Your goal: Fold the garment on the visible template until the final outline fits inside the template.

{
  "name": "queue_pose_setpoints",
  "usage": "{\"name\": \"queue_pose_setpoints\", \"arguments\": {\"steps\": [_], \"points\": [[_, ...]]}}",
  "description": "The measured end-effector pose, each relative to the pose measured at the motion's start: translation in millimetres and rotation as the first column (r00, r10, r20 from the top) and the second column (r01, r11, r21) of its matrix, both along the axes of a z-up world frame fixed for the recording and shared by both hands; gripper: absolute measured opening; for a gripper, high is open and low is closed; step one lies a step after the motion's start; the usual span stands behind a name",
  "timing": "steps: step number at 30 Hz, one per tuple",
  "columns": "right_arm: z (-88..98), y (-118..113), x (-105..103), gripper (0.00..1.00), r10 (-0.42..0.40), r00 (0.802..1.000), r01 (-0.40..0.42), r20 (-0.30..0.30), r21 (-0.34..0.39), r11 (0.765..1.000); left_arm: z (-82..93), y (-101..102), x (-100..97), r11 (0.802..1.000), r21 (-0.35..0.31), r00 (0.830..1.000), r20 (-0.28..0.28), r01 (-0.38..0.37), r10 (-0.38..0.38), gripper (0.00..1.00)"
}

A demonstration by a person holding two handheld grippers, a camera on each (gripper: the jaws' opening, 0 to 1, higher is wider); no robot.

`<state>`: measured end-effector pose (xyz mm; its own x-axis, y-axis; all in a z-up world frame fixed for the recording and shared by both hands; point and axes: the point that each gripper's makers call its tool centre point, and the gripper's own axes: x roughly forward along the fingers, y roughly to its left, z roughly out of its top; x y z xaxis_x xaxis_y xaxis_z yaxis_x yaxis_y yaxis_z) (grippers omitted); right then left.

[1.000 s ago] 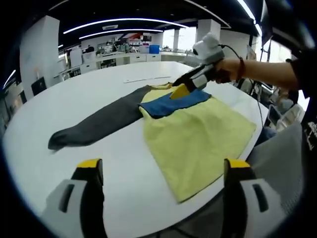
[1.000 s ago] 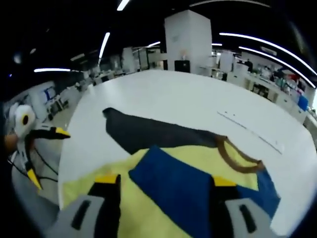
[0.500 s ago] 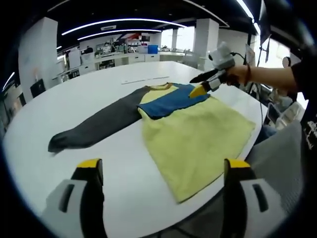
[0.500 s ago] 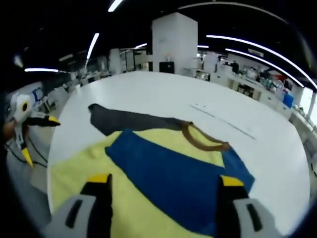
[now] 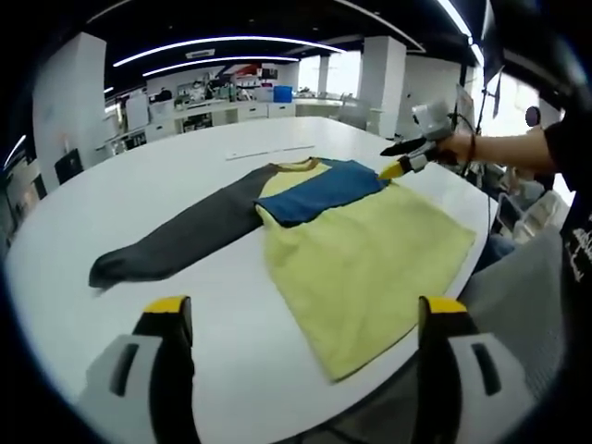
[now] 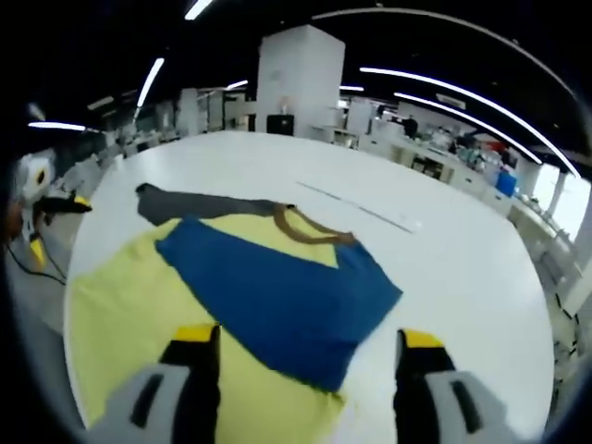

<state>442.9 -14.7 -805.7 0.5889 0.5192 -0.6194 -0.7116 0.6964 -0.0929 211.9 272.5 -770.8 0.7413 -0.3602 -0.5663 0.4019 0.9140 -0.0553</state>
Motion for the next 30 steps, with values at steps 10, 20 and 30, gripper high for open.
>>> {"name": "queue_pose_setpoints", "arguments": {"steps": [10, 20, 30], "points": [[-7.9, -20.8, -5.7, 0.45, 0.041, 0.999, -0.04, 0.007, -0.105, 0.994, -0.2, 5.4, 0.2, 1.0, -0.007, 1.0, 0.001, -0.014, 0.014, 0.99], [-22.7, -26.3, -9.3, 0.22, 0.082, 0.997, -0.083, -0.014, -0.167, 0.982, -4.0, 5.3, -0.7, 1.0, -0.016, 1.0, -0.015, -0.024, 0.024, 0.99], [-31.3, -26.8, -12.5, 0.06, 0.186, 0.983, -0.178, -0.006, -0.308, 0.935, -4.0, 9.7, -2.6, 0.999, -0.021, 0.999, -0.025, -0.045, 0.044, 0.99]]}}
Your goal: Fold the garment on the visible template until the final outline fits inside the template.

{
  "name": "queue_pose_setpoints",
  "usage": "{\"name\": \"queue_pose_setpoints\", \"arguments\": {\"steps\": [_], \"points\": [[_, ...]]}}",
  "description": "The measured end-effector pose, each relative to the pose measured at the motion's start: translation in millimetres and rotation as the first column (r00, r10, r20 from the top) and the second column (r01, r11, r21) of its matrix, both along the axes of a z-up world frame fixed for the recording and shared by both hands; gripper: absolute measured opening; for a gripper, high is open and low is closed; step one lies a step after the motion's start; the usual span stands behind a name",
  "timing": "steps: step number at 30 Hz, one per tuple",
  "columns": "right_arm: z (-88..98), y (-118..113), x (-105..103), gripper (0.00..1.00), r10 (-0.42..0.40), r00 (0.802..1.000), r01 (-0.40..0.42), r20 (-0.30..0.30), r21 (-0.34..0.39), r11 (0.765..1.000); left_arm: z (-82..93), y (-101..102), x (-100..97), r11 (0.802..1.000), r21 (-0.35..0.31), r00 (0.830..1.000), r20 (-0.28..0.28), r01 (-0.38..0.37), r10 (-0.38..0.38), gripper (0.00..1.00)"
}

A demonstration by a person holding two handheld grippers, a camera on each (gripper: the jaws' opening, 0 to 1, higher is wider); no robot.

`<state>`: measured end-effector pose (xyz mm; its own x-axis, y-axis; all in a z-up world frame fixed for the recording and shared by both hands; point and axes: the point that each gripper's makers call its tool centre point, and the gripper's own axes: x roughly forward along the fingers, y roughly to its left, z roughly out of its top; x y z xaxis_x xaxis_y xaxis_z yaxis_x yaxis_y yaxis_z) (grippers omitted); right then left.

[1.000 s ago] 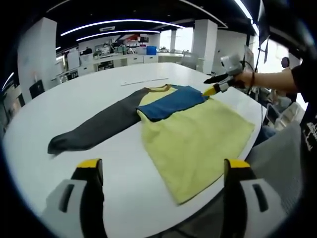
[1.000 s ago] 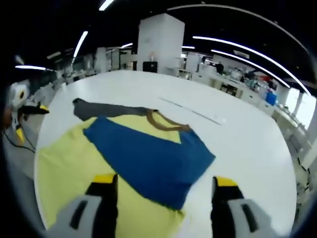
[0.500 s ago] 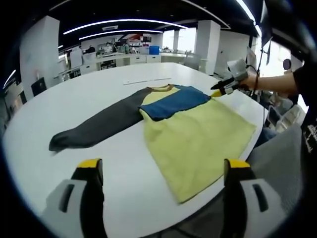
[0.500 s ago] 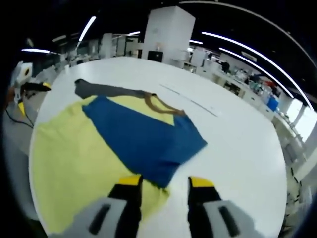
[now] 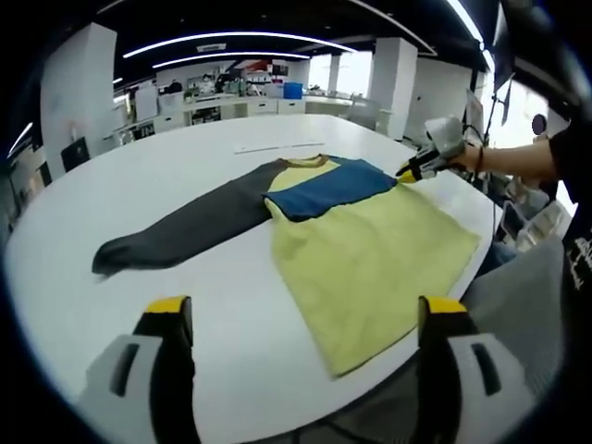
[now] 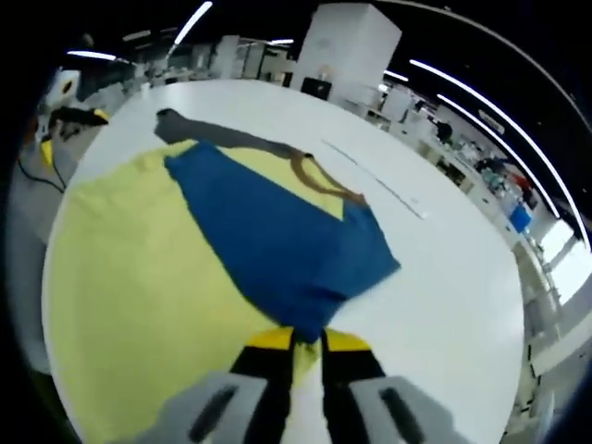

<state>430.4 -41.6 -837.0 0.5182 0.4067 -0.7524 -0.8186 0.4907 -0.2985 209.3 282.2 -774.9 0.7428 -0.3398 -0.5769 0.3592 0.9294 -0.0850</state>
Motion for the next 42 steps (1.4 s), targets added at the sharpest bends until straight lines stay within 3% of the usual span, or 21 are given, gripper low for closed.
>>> {"name": "queue_pose_setpoints", "arguments": {"steps": [3, 14, 21, 25, 27, 31, 40, 42], "points": [[-3.0, 1.1, -5.3, 0.05, 0.04, 0.999, -0.039, 0.01, -0.06, 0.997, -1.6, 1.2, -0.6, 1.0, 0.001, 1.0, -0.005, -0.001, 0.001, 0.99], [-13.2, 4.6, 1.6, 0.0, 0.123, 0.991, -0.112, 0.056, -0.169, 0.979, -4.3, 3.9, -1.7, 1.0, -0.003, 1.0, -0.019, -0.009, 0.009, 0.98], [-3.7, -2.4, -2.3, 0.0, 0.075, 0.995, -0.066, 0.067, -0.129, 0.99, -6.6, 5.5, -2.3, 1.0, -0.004, 0.999, -0.026, -0.02, 0.02, 0.97], [-9.2, 1.4, -13.1, 0.0, 0.082, 0.997, -0.081, 0.013, -0.081, 0.993, -7.2, 4.6, -2.6, 1.0, -0.002, 0.999, -0.032, -0.016, 0.016, 0.97], [-12.2, -2.2, -14.9, 0.0, 0.097, 0.995, -0.094, 0.016, -0.11, 0.989, -6.5, 3.7, -2.1, 1.0, -0.003, 0.999, -0.029, -0.016, 0.016, 0.97], [-11.9, -2.4, -13.8, 0.0, 0.081, 0.997, -0.08, 0.006, -0.089, 0.993, -8.7, 4.1, -1.6, 1.0, -0.002, 0.999, -0.033, -0.013, 0.013, 0.97], [-5.0, -7.4, -10.2, 0.0, 0.033, 0.998, -0.027, 0.051, -0.108, 0.994, -11.0, 7.1, -2.5, 1.0, -0.007, 0.999, -0.036, -0.015, 0.015, 0.97], [-7.2, -10.0, -9.9, 0.05, 0.036, 0.997, -0.028, 0.064, -0.133, 0.991, -11.2, 6.6, -3.0, 1.0, -0.007, 0.999, -0.039, -0.014, 0.014, 0.97]]}}
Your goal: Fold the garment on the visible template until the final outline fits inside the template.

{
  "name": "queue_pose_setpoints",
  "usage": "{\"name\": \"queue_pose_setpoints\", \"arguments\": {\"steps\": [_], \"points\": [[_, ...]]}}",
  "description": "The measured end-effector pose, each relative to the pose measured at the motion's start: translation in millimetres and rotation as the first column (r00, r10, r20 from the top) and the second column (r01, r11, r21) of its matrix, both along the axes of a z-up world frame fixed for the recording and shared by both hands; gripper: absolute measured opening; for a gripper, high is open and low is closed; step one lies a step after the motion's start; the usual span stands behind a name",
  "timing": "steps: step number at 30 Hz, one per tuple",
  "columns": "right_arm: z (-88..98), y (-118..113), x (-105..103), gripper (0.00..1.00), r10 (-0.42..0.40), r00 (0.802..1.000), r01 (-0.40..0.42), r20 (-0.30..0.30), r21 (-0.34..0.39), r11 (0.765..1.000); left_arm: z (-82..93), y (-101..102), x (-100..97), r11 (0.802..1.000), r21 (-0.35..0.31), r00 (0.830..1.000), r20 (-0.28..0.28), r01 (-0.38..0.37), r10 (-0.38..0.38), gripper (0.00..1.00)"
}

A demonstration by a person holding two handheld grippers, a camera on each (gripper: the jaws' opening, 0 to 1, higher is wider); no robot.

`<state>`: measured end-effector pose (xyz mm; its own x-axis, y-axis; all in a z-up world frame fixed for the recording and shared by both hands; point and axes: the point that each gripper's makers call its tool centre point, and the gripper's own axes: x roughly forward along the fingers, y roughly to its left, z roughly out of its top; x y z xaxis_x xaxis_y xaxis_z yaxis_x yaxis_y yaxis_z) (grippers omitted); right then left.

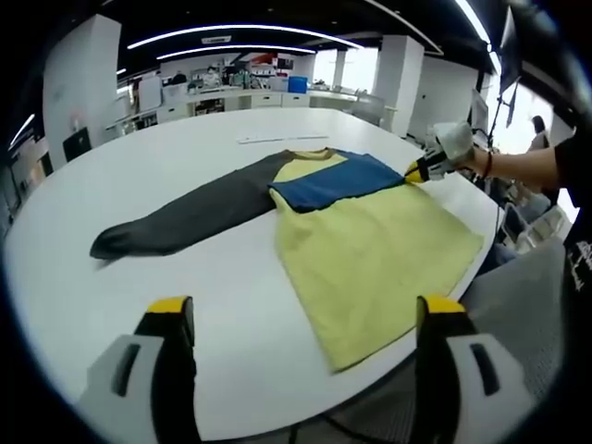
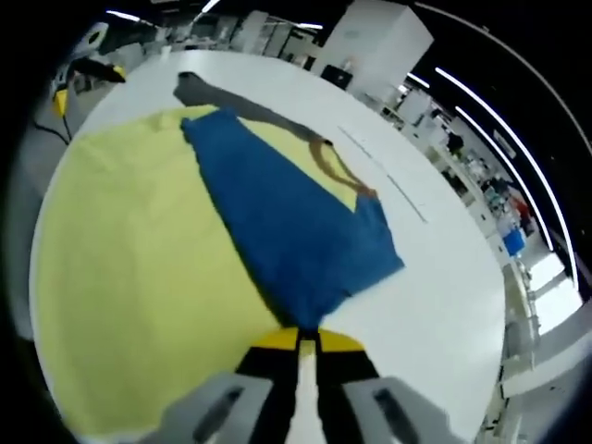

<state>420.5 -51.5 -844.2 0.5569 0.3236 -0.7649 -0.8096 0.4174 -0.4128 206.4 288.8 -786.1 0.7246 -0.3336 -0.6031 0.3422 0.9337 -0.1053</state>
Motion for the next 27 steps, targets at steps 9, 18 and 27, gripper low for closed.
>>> {"name": "queue_pose_setpoints", "arguments": {"steps": [9, 18, 27], "points": [[-1.0, -6.9, -0.9, 0.0, -0.102, 0.995, 0.102, -0.005, 0.047, 0.994, 1.1, -0.8, -0.8, 1.0, -0.001, 1.0, 0.001, -0.006, 0.006, 0.97], [1.2, -12.9, 2.4, 0.0, -0.329, 0.932, 0.357, -0.153, 0.223, 0.907, -0.3, 0.8, -1.9, 1.0, 0.0, 1.0, -0.004, -0.004, 0.004, 0.97], [-0.8, -14.8, -3.0, 0.0, -0.289, 0.948, 0.31, -0.134, 0.172, 0.935, -1.9, 2.3, -3.6, 1.0, 0.0, 1.0, -0.009, -0.005, 0.005, 0.97]]}}
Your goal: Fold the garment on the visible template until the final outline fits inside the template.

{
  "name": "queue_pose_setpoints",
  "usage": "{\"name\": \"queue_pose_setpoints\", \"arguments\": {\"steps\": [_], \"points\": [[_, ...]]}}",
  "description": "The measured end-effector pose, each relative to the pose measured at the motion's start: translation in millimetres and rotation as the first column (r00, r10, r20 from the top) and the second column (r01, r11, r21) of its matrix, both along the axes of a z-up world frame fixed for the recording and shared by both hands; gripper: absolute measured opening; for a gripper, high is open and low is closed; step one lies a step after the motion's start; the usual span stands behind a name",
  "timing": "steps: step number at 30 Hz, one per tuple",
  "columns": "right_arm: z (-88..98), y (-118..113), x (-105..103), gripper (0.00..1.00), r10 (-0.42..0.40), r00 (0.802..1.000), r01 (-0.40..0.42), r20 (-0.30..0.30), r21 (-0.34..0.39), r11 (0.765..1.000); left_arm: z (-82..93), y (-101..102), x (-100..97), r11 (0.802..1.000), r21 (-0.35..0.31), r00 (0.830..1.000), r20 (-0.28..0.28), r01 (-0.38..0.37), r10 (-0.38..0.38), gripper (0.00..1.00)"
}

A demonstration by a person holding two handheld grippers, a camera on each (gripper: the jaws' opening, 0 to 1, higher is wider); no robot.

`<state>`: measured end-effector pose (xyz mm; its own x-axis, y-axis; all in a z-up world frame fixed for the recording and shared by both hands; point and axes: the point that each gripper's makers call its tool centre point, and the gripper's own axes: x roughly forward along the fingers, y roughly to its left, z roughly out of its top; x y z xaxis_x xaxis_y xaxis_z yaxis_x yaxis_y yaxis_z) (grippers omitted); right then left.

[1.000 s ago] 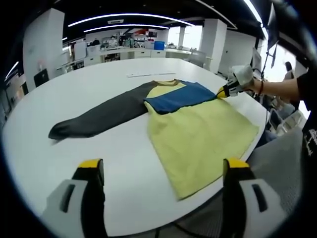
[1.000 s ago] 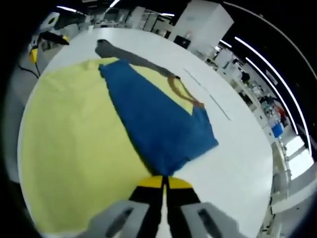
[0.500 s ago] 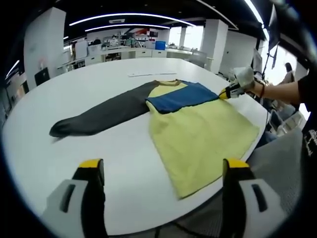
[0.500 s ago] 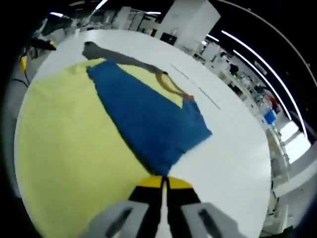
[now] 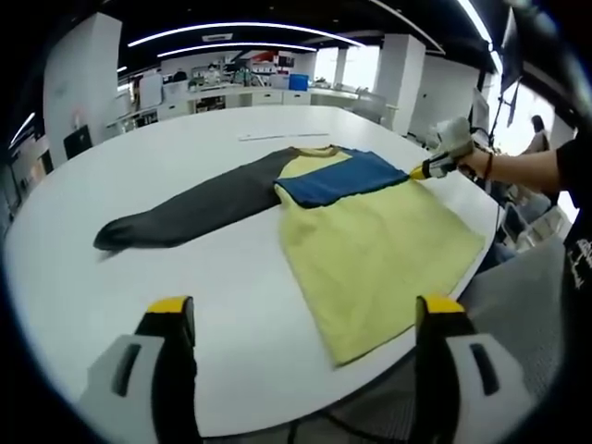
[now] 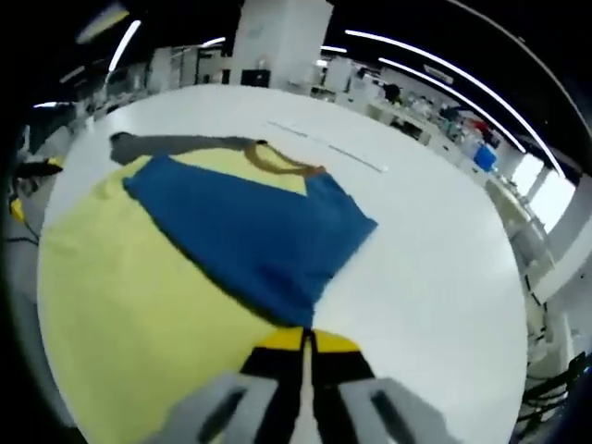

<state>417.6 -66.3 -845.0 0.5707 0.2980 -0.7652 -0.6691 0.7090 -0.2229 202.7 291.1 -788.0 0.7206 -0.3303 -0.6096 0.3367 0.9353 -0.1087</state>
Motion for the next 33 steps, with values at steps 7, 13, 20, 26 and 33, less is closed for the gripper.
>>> {"name": "queue_pose_setpoints", "arguments": {"steps": [7, 13, 20, 26, 33], "points": [[-3.9, -5.3, 3.0, 0.02, -0.171, 0.982, 0.182, -0.078, 0.167, 0.969, -0.3, -0.3, 0.0, 1.0, 0.001, 1.0, -0.002, -0.001, 0.001, 0.97], [-4.3, -5.4, 0.5, 0.0, -0.211, 0.971, 0.233, -0.109, 0.263, 0.936, -0.5, 3.5, 0.5, 1.0, 0.002, 1.0, 0.0, -0.012, 0.012, 0.97], [0.0, -6.3, 10.6, 0.0, -0.173, 0.982, 0.186, -0.076, 0.211, 0.96, 4.8, 4.9, 4.6, 1.0, -0.008, 0.999, 0.021, -0.028, 0.028, 0.97], [-5.8, -15.1, 20.1, 0.0, -0.151, 0.987, 0.159, -0.057, 0.188, 0.969, 4.8, 10.4, 6.1, 0.999, -0.004, 0.999, 0.024, -0.04, 0.04, 0.96], [-5.5, -19.9, 27.7, 0.0, -0.123, 0.992, 0.127, -0.033, 0.162, 0.979, 5.4, 14.4, 8.3, 0.998, -0.002, 0.998, 0.02, -0.056, 0.056, 0.96]]}}
